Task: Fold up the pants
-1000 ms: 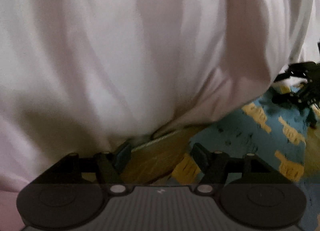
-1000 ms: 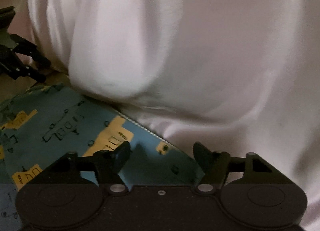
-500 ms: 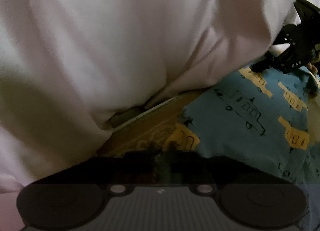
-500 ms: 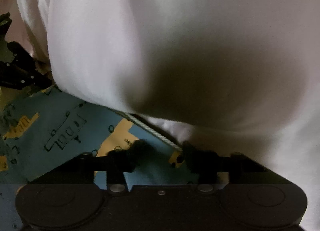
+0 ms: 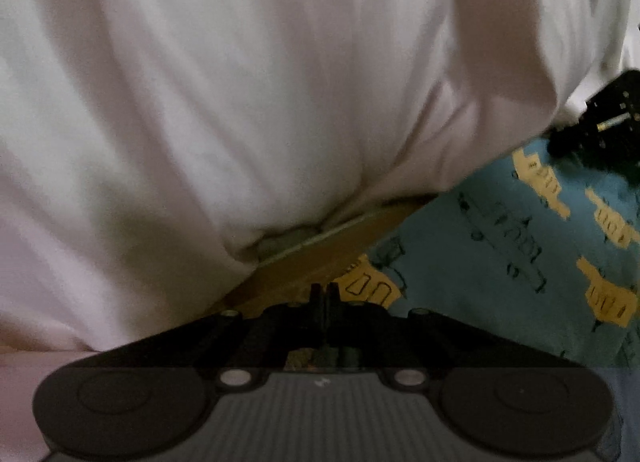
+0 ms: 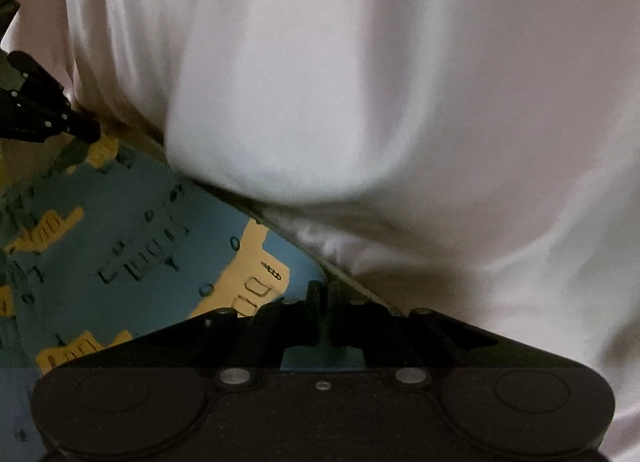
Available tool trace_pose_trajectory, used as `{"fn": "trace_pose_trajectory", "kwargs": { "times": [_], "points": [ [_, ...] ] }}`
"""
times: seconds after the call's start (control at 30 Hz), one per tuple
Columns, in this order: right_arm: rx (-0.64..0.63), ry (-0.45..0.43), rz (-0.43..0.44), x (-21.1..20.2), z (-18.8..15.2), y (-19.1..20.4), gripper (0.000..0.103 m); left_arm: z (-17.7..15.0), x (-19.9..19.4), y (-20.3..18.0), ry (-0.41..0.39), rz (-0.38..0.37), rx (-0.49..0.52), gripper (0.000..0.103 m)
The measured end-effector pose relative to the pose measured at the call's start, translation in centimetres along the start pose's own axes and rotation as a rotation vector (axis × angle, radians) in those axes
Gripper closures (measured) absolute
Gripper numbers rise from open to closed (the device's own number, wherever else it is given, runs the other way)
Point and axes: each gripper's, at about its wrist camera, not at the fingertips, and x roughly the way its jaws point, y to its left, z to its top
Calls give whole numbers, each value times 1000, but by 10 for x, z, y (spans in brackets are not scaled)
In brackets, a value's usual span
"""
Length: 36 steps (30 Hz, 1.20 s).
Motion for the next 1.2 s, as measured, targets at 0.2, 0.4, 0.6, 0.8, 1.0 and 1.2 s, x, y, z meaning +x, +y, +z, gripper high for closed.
{"fn": "trace_pose_trajectory", "kwargs": {
  "times": [0.2, 0.4, 0.6, 0.8, 1.0, 1.2],
  "points": [
    [-26, -128, -73, -44, -11, 19, 102, -5, -30, -4, -100, 41, -5, 103],
    [-48, -226, -107, -106, -33, 42, 102, -19, -78, -11, -205, 45, 15, 103],
    [-114, -269, -108, -177, -71, 79, 102, -49, -131, -25, -265, 18, 46, 103],
    [-215, -236, -122, -216, -111, 153, 102, -80, -191, -50, -254, 6, 139, 103],
    [-272, -173, -108, -215, -158, 211, 102, -121, -216, -71, -237, -7, 193, 103],
    [-228, -170, -148, -199, -182, 232, 102, -160, -197, -76, -186, -21, 68, 103]
  ]
}}
